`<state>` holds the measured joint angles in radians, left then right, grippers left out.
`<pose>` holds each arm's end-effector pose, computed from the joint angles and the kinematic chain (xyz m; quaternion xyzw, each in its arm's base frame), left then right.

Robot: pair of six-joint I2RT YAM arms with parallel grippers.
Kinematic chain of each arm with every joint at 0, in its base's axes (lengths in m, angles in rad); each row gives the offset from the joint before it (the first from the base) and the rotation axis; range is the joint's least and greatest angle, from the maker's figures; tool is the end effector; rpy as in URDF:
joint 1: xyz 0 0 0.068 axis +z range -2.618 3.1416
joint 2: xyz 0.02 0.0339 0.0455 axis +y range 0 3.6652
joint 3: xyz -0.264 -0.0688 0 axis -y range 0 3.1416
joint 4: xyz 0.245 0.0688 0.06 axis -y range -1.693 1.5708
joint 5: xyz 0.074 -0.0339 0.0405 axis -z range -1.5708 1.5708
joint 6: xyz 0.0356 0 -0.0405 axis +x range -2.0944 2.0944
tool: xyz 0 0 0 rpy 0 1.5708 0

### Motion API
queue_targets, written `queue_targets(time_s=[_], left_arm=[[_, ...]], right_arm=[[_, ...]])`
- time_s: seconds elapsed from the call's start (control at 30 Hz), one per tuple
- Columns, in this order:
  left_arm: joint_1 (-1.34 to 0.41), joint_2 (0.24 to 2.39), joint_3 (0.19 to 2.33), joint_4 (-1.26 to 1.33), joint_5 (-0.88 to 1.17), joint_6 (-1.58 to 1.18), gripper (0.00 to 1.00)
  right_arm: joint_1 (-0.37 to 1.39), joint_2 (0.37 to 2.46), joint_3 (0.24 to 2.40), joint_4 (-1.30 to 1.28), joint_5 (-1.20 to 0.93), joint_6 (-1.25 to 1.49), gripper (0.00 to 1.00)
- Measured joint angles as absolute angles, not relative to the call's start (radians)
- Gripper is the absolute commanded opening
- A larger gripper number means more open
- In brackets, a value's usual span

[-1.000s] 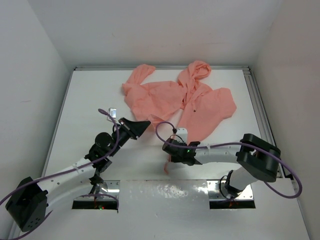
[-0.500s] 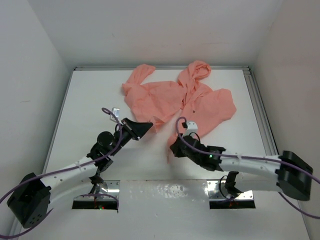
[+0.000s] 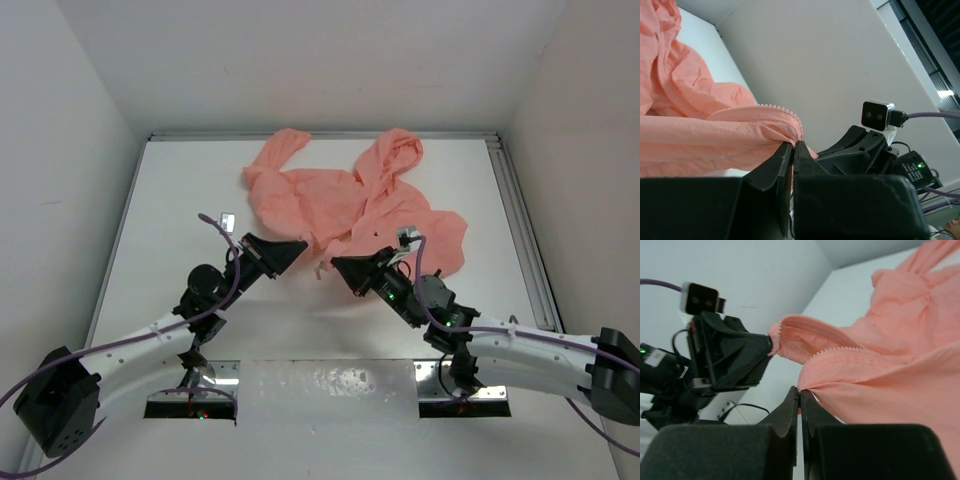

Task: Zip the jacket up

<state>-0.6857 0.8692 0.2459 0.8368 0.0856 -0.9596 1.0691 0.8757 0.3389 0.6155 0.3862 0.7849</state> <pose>0.1455 -0.1230 0.2440 -0.0526 0.6258 -0.5883 0.5094 0.1074 0.1678 0.2509 0.0452 0.6794 0.4983 0.5368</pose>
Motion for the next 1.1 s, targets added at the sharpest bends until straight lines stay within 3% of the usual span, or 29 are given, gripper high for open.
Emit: queue_targets(time_s=[0.47,0.83,1.0,1.1], left_arm=[[-0.672,0.96,0.249,0.99,0.163,-1.035,0.0],[-0.66,0.558,0.226,0.71,0.032,-0.921,0.0],[-0.66,0.55,0.213,0.656,0.023,-0.917,0.0],[-0.66,0.55,0.2,0.636,0.027,-0.918,0.0]], right_arm=[[1.061,0.843,0.261,0.889,0.278,0.742,0.0],[1.055,0.953,0.272,0.335,0.208,0.963,0.0],[1.055,0.967,0.231,0.157,0.203,1.076,0.0],[1.055,0.984,0.241,0.039,0.228,1.116,0.08]])
